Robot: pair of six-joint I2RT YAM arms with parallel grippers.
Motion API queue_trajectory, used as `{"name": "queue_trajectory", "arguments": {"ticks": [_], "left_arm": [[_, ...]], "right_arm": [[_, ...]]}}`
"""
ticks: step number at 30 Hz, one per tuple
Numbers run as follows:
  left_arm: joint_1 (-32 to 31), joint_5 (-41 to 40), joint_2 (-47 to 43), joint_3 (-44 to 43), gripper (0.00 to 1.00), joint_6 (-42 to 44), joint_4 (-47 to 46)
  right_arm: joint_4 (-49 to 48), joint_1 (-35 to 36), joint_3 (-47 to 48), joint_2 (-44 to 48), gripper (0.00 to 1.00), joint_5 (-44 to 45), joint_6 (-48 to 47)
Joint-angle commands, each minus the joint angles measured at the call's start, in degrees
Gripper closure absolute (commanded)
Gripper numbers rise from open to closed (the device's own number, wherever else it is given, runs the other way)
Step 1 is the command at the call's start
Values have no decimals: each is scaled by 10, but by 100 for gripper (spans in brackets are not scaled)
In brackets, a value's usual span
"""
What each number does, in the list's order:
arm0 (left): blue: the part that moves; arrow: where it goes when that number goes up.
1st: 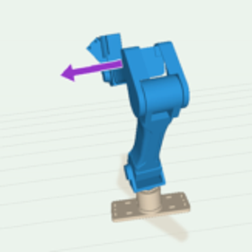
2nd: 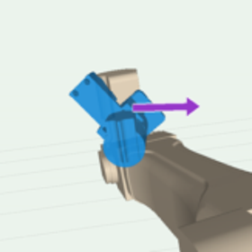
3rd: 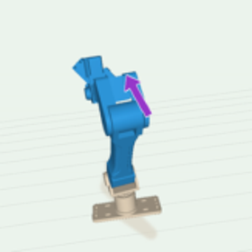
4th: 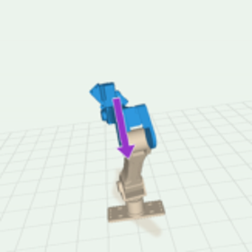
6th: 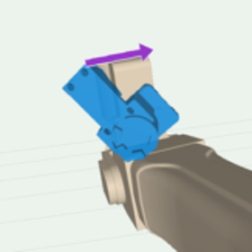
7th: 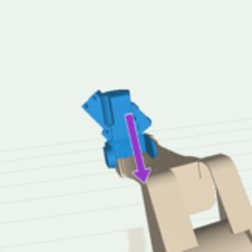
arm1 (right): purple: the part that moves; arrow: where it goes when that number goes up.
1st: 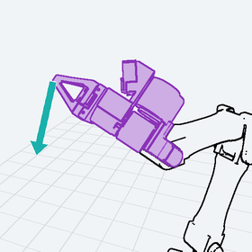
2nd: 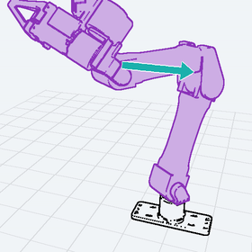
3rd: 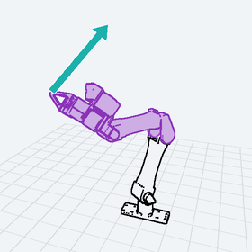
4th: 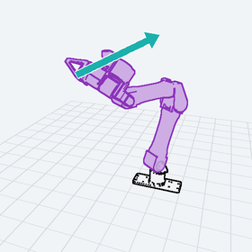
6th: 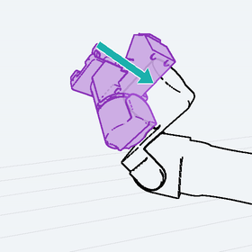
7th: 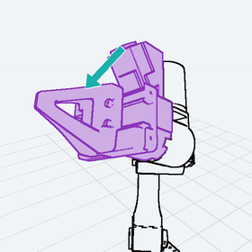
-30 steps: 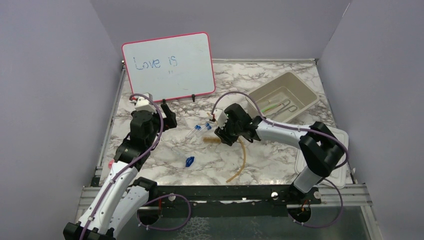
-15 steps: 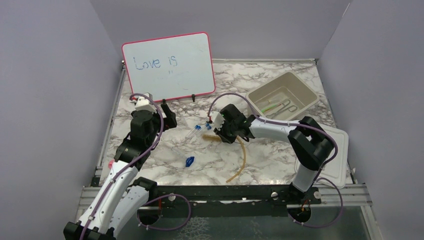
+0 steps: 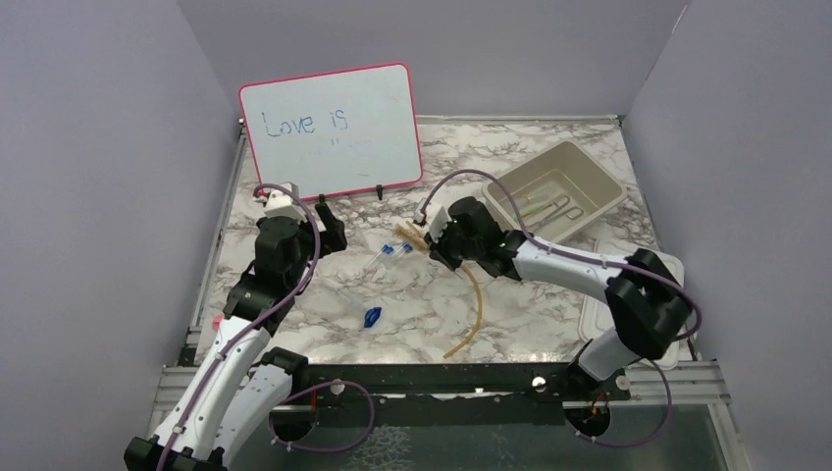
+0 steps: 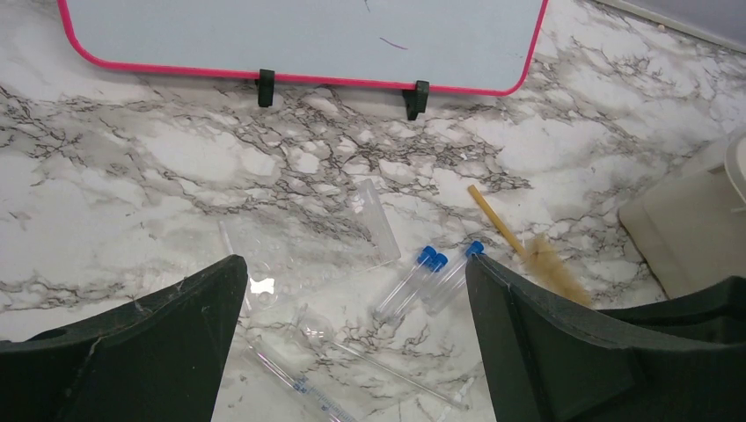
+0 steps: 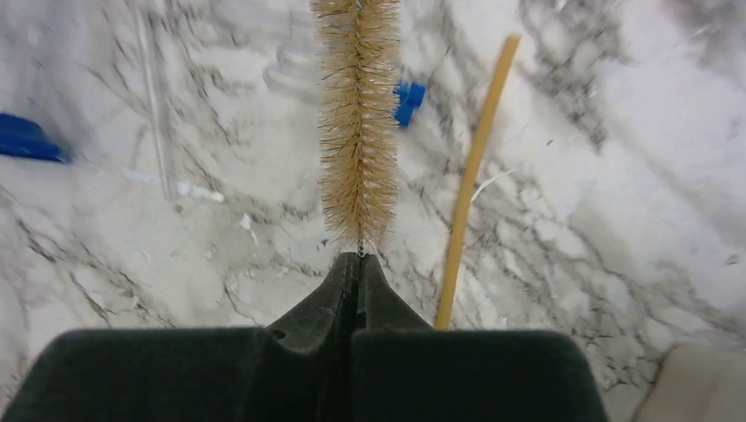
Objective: Organize the chemistry lab equipment
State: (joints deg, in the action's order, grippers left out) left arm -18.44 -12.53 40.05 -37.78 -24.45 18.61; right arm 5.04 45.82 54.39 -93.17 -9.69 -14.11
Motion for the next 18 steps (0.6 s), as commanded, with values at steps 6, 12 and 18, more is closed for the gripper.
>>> {"name": "queue_trajectory", "arguments": {"ticks": [6, 12, 18], "left_arm": [[3, 26, -13, -3, 3, 3, -14], [3, 118, -4, 3, 3, 14, -52], [3, 124, -3, 4, 3, 14, -52]], "right_arm": [[-120, 4, 9, 131, 99, 157, 114], [-65, -1, 69, 151, 99, 284, 160], [14, -83, 116, 167, 99, 341, 269]]}}
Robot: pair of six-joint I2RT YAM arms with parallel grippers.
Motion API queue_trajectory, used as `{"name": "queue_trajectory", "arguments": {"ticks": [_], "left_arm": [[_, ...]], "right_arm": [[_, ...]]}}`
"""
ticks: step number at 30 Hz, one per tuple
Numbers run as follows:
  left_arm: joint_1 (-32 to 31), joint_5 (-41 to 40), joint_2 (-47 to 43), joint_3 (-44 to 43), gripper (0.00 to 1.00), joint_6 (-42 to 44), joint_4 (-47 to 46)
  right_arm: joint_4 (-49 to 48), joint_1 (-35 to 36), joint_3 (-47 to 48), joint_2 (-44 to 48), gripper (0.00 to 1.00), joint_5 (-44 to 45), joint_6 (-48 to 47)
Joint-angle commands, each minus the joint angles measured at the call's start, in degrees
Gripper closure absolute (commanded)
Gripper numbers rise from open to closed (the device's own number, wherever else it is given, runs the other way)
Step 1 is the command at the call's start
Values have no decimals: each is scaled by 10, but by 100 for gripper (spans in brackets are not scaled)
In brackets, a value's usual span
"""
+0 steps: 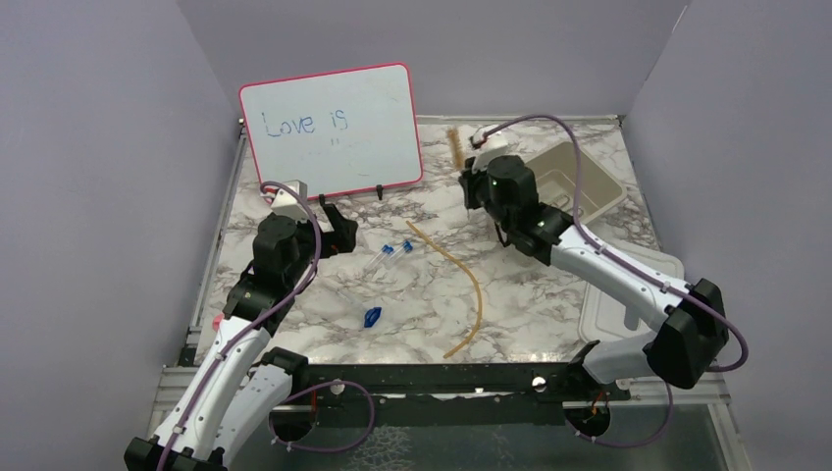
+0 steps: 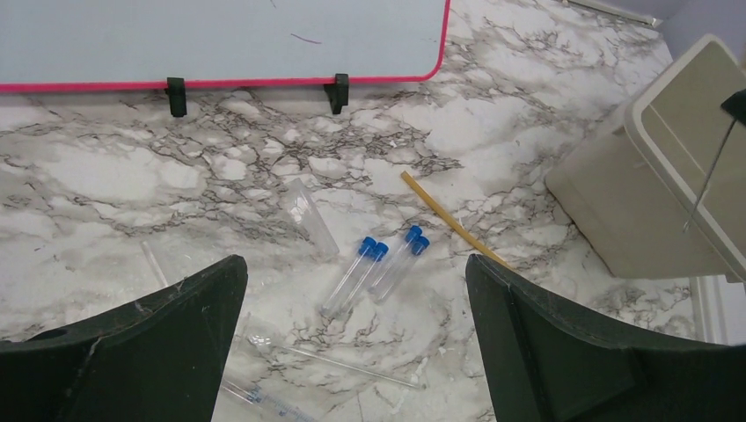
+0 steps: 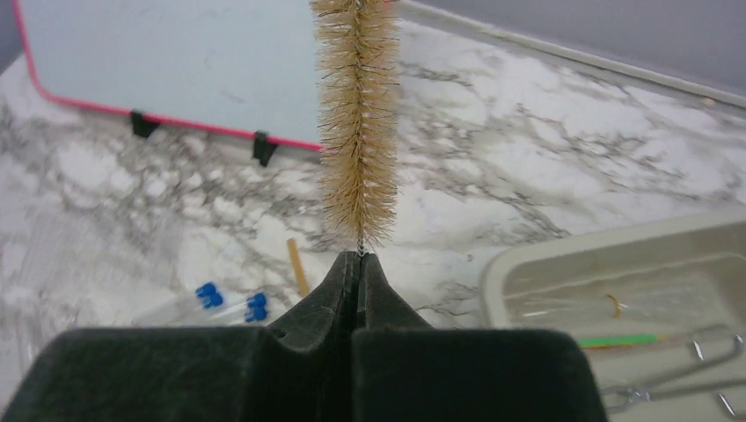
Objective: Organize the chemistry lab equipment
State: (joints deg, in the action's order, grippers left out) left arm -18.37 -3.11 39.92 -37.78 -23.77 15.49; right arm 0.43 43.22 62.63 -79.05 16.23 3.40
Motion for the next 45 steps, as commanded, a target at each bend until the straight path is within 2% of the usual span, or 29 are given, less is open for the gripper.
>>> {"name": "queue_trajectory", "arguments": {"ticks": [1, 5, 9, 14, 20, 43, 44, 45], "left_arm": [[2, 29, -2, 4, 3, 7, -20], [3, 29, -4, 5, 3, 7, -20], [2, 28, -5, 6, 3, 6, -19], [3, 28, -2, 5, 3, 6, -19], [2, 24, -1, 5, 3, 6, -18], [2, 23, 10, 5, 3, 6, -17], [3, 23, 10, 5, 3, 7, -17], [3, 24, 10, 5, 3, 7, -17]], "right_arm": [[69, -77, 36, 29, 99, 89, 117], [118, -167, 36, 44, 99, 114, 219], [174, -255, 27, 47, 99, 99, 324], [211, -299, 13, 33, 99, 104, 411], [292, -310, 45, -31, 99, 138, 491], [331, -317, 84, -197, 99, 148, 577], [332, -316, 84, -198, 99, 149, 578], [333, -316, 84, -198, 93, 151, 579]]}}
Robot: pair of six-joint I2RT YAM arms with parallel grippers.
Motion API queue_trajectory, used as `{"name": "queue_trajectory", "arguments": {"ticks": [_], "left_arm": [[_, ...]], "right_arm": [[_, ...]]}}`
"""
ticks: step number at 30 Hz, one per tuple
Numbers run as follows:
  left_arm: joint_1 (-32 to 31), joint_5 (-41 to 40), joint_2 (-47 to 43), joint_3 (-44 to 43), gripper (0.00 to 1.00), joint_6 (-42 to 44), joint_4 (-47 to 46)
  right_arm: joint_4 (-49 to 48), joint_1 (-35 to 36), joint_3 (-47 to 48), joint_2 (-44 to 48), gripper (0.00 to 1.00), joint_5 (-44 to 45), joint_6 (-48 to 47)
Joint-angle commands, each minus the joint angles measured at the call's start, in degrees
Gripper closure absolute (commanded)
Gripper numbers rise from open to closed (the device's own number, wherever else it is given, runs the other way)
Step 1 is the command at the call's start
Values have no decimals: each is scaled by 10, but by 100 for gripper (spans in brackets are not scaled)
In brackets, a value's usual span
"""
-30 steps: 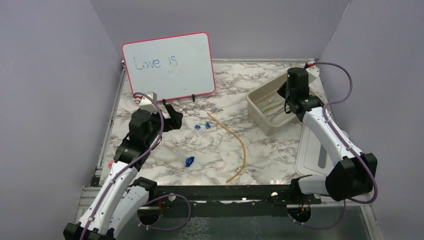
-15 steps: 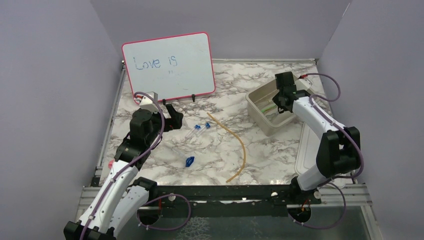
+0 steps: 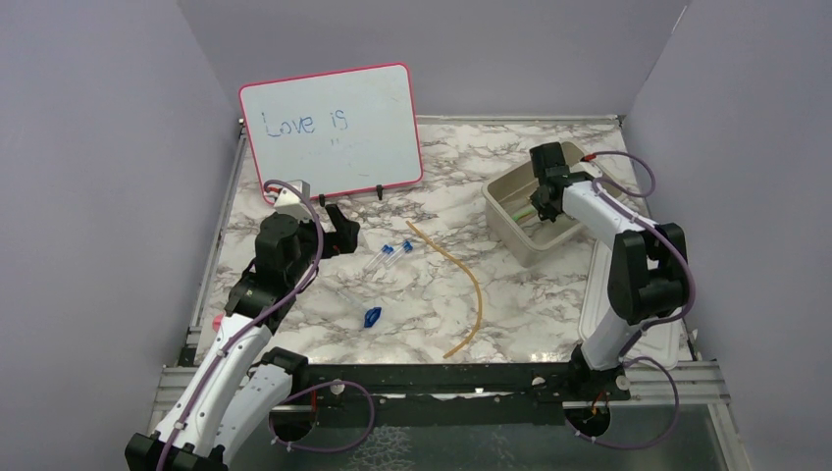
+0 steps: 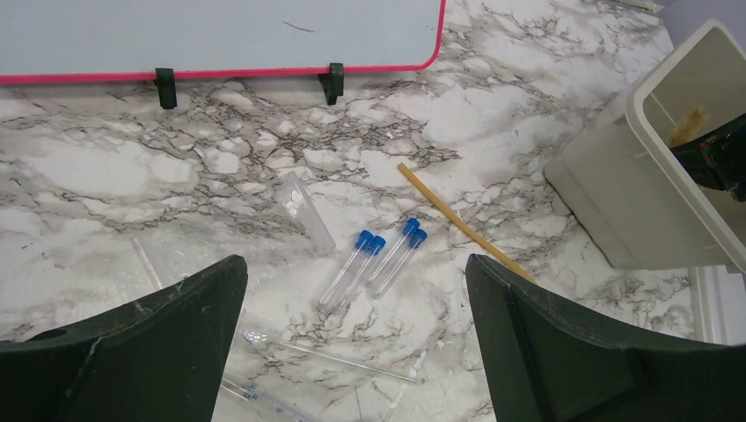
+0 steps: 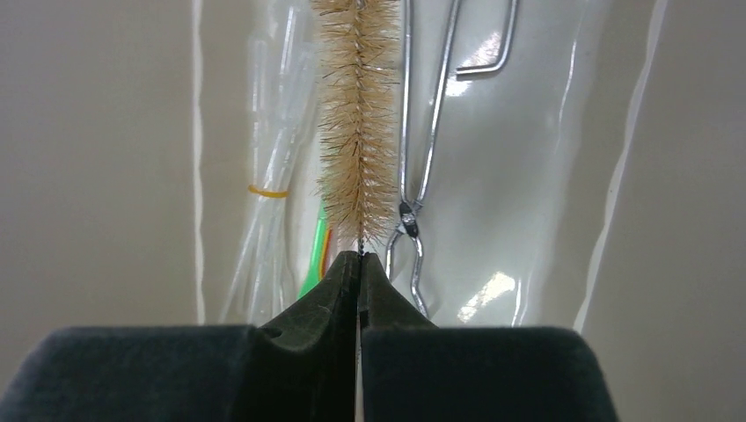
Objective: Organize the chemistry lab equipment
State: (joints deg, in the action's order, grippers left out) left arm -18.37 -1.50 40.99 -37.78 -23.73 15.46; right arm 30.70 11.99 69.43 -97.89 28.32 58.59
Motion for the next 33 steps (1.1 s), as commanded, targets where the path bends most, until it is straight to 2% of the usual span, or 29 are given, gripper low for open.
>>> {"name": "queue_trajectory", "arguments": {"ticks": [1, 5, 11, 17, 21, 23, 29, 33], "left_arm": [[3, 8, 0, 4, 3, 5, -17], [3, 9, 2, 4, 3, 6, -17], [3, 2, -5, 3, 3, 6, -18], [2, 1, -13, 4, 3, 6, -18], [2, 6, -9, 3, 3, 6, -19], [3, 9, -9, 3, 3, 5, -18], [3, 7, -16, 3, 3, 6, -19], [3, 6, -19, 4, 3, 6, -17]], "right_arm": [[34, -4, 17, -8, 85, 34, 28], [29, -4, 19, 14, 64, 40, 4], [-44, -3, 8, 79, 48, -44, -143], [-67, -4, 11, 146, 45, -141, -271], [-95, 2, 5, 181, 46, -304, -352], [-117, 26, -4, 201, 46, -357, -381], [-121, 130, -7, 192, 46, -375, -430], [-109, 201, -18, 160, 45, -347, -450]]}}
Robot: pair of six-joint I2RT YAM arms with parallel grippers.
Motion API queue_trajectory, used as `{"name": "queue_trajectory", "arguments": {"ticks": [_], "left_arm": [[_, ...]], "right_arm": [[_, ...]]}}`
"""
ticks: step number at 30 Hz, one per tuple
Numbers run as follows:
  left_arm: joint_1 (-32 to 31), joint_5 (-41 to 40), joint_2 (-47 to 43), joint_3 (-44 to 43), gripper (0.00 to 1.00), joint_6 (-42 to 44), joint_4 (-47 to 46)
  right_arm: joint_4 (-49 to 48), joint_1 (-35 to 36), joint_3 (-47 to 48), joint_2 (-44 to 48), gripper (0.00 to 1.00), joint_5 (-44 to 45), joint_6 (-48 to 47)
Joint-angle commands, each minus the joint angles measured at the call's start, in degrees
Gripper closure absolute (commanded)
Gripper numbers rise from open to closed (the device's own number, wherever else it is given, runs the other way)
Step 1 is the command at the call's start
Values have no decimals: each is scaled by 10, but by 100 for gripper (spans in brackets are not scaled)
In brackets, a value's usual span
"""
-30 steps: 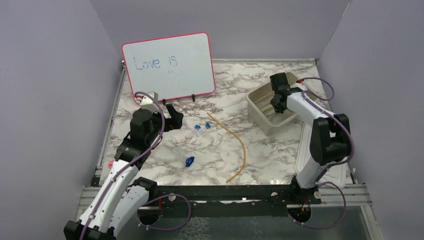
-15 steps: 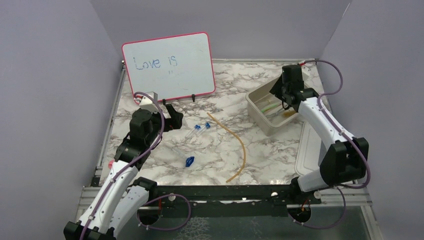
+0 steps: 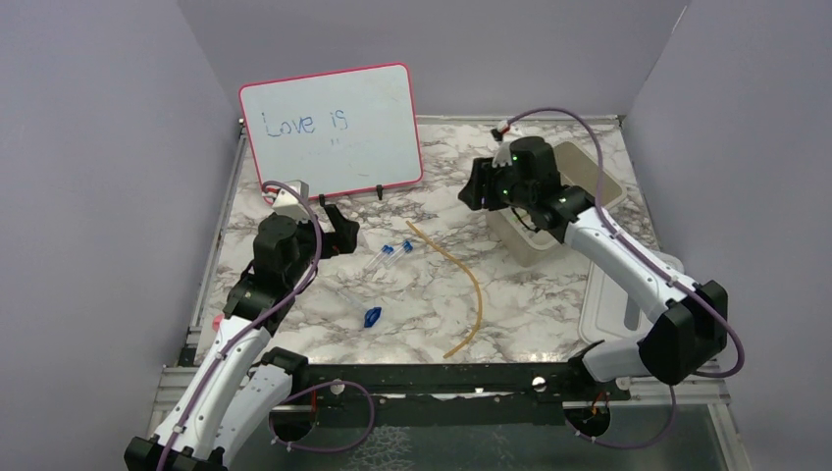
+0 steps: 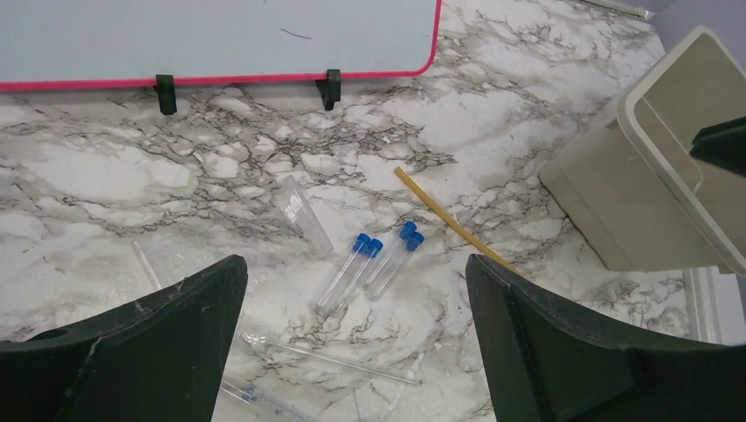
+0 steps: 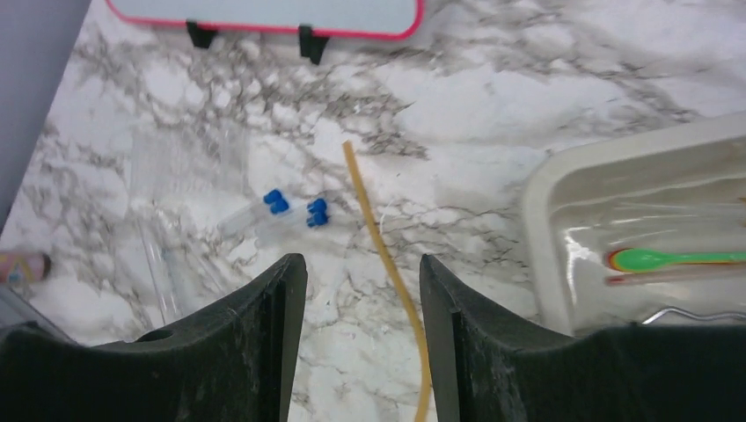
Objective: Organize the chemistry lab equipment
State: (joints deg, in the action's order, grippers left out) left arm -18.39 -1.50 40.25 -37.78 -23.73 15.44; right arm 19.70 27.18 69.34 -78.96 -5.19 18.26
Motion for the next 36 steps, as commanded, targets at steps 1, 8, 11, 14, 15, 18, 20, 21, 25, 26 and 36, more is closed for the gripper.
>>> {"name": "queue_trajectory", "arguments": {"ticks": [1, 8, 11, 14, 15, 18, 20, 21, 25, 26, 36], "left_arm": [[3, 6, -11, 3, 3, 5, -16], [3, 6, -11, 3, 3, 4, -16], [3, 8, -6, 3, 3, 4, -16], [3, 8, -5, 3, 3, 4, -16], [2, 8, -5, 4, 3, 4, -16], [2, 8, -3, 4, 3, 4, -16], [3, 9, 0, 3, 3, 4, -16], [3, 9, 0, 3, 3, 5, -15], [3, 6, -4, 5, 3, 4, -14], [3, 5, -5, 5, 3, 4, -14], [3, 10, 6, 2, 3, 5, -15]], "right_arm": [[4, 62, -22, -36, 45, -3, -50], [40, 104, -66, -65, 43, 49, -32], [43, 120, -93, -83, 43, 71, -8], [46, 132, -111, -106, 43, 110, 11], [45, 133, -114, -114, 43, 120, 13], [34, 133, -119, -137, 43, 130, 15], [27, 134, -117, -155, 45, 121, 12], [26, 135, -114, -165, 46, 119, 11], [28, 140, -106, -197, 52, 141, 8], [29, 140, -104, -203, 54, 145, 7], [29, 140, -98, -248, 91, 145, -4]]}}
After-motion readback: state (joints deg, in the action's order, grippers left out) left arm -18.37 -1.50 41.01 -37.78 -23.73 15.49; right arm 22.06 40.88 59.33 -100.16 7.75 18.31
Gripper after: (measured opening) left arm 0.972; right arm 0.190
